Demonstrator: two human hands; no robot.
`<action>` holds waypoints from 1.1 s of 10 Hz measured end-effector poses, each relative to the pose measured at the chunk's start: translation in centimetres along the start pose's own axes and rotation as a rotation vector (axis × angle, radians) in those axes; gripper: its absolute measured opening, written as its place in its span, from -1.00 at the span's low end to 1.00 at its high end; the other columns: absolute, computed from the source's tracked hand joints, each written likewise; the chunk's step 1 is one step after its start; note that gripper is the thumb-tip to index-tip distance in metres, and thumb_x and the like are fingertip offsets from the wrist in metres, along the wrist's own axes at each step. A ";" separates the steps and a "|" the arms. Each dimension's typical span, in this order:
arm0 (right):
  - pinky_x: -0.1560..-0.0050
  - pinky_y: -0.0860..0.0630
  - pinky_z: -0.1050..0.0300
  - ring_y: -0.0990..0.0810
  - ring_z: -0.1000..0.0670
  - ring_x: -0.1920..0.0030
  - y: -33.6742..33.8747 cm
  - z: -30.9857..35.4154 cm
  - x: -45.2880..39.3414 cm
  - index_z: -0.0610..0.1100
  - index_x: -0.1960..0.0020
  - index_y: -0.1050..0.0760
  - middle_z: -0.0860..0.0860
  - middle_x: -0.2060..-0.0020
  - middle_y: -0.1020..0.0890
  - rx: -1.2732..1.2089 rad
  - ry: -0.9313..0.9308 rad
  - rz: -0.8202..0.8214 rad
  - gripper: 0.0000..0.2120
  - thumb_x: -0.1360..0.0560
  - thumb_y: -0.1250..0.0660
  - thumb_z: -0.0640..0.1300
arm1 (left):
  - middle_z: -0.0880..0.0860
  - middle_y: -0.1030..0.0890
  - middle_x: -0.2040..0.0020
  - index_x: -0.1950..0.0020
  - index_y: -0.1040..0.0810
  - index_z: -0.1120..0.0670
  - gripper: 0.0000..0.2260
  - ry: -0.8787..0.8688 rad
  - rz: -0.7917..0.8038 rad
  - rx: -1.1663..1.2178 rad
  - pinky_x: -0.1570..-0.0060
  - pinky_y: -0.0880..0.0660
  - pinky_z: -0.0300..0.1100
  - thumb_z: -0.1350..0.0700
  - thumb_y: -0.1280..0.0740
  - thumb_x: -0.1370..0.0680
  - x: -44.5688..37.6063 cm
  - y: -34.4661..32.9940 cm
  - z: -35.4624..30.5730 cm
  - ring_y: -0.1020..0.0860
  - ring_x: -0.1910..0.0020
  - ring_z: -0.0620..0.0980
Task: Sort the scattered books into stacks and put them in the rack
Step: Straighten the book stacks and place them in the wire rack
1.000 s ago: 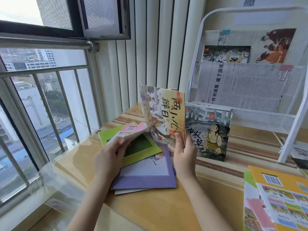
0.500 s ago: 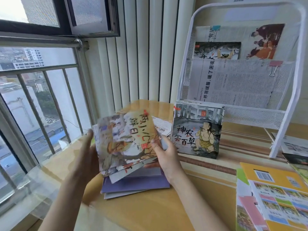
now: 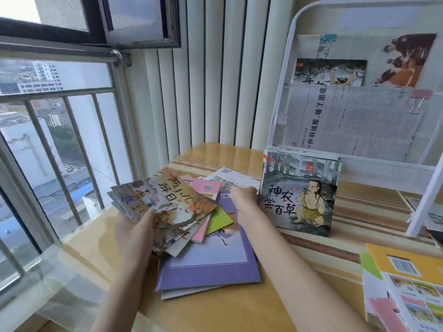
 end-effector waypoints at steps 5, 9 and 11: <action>0.19 -0.41 0.19 -0.43 -0.02 0.25 -1.5 1.3 -3.3 -0.18 0.00 -0.35 -0.07 0.22 -0.43 -0.064 -0.137 -0.026 -0.90 -0.50 -0.23 -0.23 | -0.08 -0.56 0.17 -0.11 -0.53 0.11 -0.78 -0.066 -0.028 -0.057 0.07 -0.41 -0.16 0.25 -0.36 -0.47 -0.1 -0.4 -0.1 -0.53 0.10 0.01; 0.23 -0.41 0.12 -0.52 -0.13 0.26 0.3 2.5 -4.2 -0.19 0.15 -0.40 -0.16 0.22 -0.52 0.040 -0.141 0.206 -0.77 -0.62 -0.10 -0.14 | -0.18 -0.50 0.22 -0.01 -0.47 0.07 -0.84 -0.044 0.000 -0.028 0.18 -0.38 -0.18 0.27 -0.33 -0.49 0.2 -0.3 -0.6 -0.50 0.20 -0.06; 0.57 -0.39 0.28 -0.50 -0.03 0.60 -0.2 2.1 -4.0 -0.16 0.30 -0.37 -0.04 0.60 -0.51 0.013 -0.138 0.281 -0.70 -0.59 -0.14 -0.13 | -0.16 -0.53 0.20 -0.01 -0.48 0.04 -0.83 -0.022 0.006 -0.006 0.09 -0.40 -0.16 0.27 -0.33 -0.49 0.2 -0.2 -0.6 -0.53 0.13 0.00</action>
Point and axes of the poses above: each hand's wrist, its own x-axis away from the middle knuckle, its own y-axis out of the back of the hand, z = x × y, the point moved 1 cm from there along -x, towards the middle knuckle
